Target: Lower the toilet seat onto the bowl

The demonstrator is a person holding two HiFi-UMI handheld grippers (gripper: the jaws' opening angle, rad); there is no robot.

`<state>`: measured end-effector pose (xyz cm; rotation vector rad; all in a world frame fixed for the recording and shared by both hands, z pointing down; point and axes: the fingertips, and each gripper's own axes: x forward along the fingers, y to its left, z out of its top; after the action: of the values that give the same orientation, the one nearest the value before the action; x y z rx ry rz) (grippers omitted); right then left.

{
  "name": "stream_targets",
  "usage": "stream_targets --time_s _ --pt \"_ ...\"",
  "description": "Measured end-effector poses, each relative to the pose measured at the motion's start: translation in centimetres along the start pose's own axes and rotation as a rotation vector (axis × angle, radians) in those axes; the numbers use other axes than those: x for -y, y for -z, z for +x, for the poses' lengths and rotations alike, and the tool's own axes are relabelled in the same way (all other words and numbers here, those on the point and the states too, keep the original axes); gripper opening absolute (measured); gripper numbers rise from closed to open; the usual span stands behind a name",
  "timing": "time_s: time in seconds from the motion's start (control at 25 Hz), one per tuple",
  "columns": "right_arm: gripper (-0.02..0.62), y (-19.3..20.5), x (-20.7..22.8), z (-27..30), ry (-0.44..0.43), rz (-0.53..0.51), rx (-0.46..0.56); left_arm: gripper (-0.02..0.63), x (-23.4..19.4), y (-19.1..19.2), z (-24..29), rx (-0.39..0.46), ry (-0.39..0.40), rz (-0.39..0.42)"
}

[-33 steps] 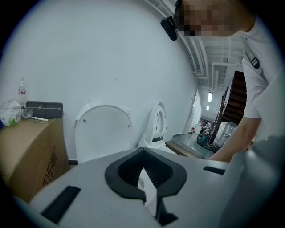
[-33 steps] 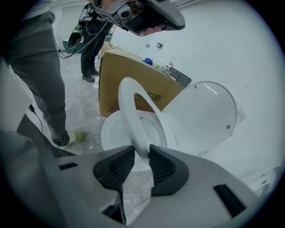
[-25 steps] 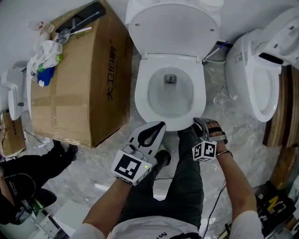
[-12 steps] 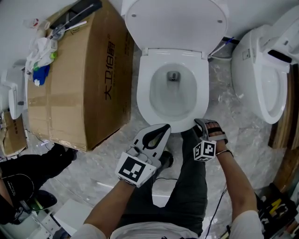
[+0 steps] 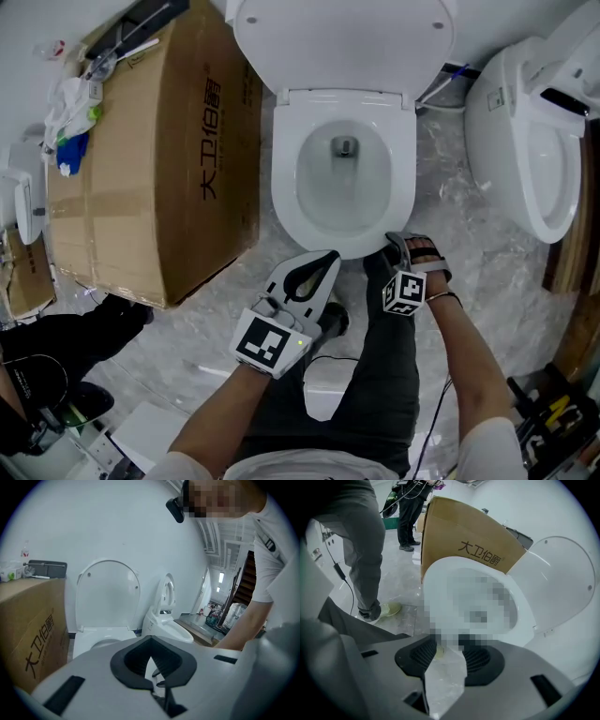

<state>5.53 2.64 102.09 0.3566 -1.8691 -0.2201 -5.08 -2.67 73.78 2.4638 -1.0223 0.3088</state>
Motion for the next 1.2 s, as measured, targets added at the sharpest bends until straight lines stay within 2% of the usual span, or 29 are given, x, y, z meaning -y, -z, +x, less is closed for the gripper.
stream_targets --time_s 0.24,0.36,0.48,0.72,0.84,1.2 --pt "0.163 0.0 0.0 0.2 0.003 0.029 -0.011 0.009 0.1 0.3 -0.1 -0.018 -0.003 -0.005" --pt "0.161 0.0 0.3 -0.7 -0.001 0.077 -0.016 0.009 0.5 -0.4 -0.1 -0.015 0.002 0.004" --pt "0.153 -0.4 1.8 -3.1 0.034 0.206 0.004 0.009 1.3 -1.7 -0.3 -0.015 0.012 0.012" --pt "0.095 -3.0 7.2 -10.5 0.148 0.569 0.107 0.009 2.6 -5.2 -1.1 -0.020 0.015 0.026" --pt "0.080 -4.8 9.7 -14.7 0.193 0.710 0.163 0.009 3.4 -7.3 -2.0 -0.021 0.010 0.028" --pt "0.040 -11.5 15.7 -28.4 0.248 0.888 0.325 0.009 7.3 -17.2 -5.4 0.005 0.015 0.045"
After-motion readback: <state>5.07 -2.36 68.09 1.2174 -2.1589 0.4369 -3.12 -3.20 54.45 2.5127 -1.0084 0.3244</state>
